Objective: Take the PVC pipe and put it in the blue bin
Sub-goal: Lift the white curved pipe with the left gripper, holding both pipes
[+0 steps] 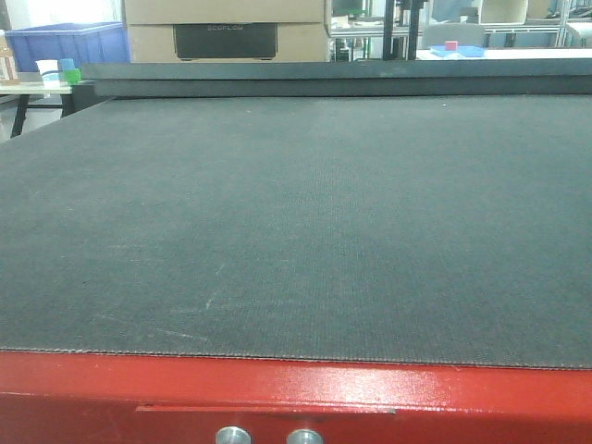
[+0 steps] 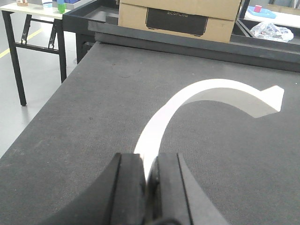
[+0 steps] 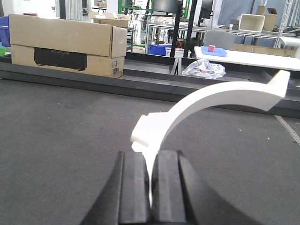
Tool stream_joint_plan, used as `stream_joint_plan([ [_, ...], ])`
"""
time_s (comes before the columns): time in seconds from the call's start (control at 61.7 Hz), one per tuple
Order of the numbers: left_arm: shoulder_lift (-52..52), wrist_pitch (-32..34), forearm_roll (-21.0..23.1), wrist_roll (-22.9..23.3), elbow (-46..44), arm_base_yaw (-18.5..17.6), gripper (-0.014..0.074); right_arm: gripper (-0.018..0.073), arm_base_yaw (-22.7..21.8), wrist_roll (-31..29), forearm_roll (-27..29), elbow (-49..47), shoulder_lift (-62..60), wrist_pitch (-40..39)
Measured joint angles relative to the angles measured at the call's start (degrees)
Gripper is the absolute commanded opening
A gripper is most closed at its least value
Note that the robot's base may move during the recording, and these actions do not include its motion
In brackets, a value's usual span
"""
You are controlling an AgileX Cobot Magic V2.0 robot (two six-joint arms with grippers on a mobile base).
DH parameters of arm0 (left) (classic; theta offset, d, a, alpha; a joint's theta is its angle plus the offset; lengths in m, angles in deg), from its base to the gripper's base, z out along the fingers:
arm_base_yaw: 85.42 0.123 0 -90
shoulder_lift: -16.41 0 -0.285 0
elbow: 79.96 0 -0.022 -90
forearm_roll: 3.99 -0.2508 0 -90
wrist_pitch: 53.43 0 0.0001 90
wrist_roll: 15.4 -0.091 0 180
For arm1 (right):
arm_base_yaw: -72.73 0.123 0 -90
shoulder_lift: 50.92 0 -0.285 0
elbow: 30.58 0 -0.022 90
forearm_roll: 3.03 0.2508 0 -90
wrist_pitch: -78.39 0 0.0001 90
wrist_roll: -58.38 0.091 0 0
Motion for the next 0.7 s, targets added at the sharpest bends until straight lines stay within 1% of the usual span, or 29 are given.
stream_joint_plan([
  [0.697,0.0,0.2,0.0,0.0,0.0,0.0,-0.0111,-0.0169,0.0,0.0,0.0,0.0,0.0,0.0],
])
